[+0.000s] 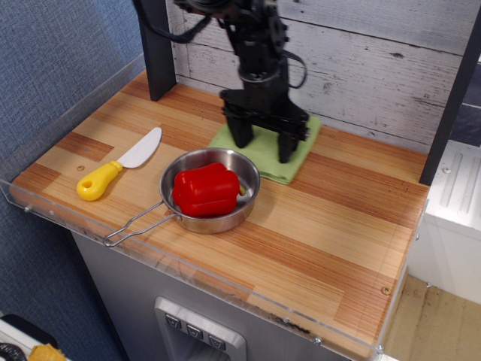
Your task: Put the cloth to the right of the pan.
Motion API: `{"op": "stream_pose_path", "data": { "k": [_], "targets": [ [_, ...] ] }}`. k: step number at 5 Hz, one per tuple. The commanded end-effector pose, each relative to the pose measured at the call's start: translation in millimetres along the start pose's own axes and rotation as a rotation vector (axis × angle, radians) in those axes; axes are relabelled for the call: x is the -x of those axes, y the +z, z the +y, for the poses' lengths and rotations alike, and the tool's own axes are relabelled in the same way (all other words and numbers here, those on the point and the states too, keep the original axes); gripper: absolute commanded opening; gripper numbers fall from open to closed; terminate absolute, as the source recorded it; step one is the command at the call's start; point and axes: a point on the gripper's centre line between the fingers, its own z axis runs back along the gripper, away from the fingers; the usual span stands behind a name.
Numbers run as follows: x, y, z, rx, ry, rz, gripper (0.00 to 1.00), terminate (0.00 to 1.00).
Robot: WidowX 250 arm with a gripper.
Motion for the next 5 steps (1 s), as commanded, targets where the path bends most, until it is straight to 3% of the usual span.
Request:
{"op": "stream_pose_path", "data": {
  "k": [1, 3, 4, 5],
  "targets": [
    [13.9, -14.0, -78.0, 0.037, -0.07, 0.046, 1.0, 0.0],
    [16.8, -5.2, -122.6, 0.057, -0.102, 0.031, 1.0, 0.0],
    [8.3, 18.8, -115.0, 0.024, -0.089, -0.013, 1.0, 0.0],
    [-10.6, 60.3, -101.2, 0.004, -0.062, -0.086, 1.0, 0.0]
  ]
}}
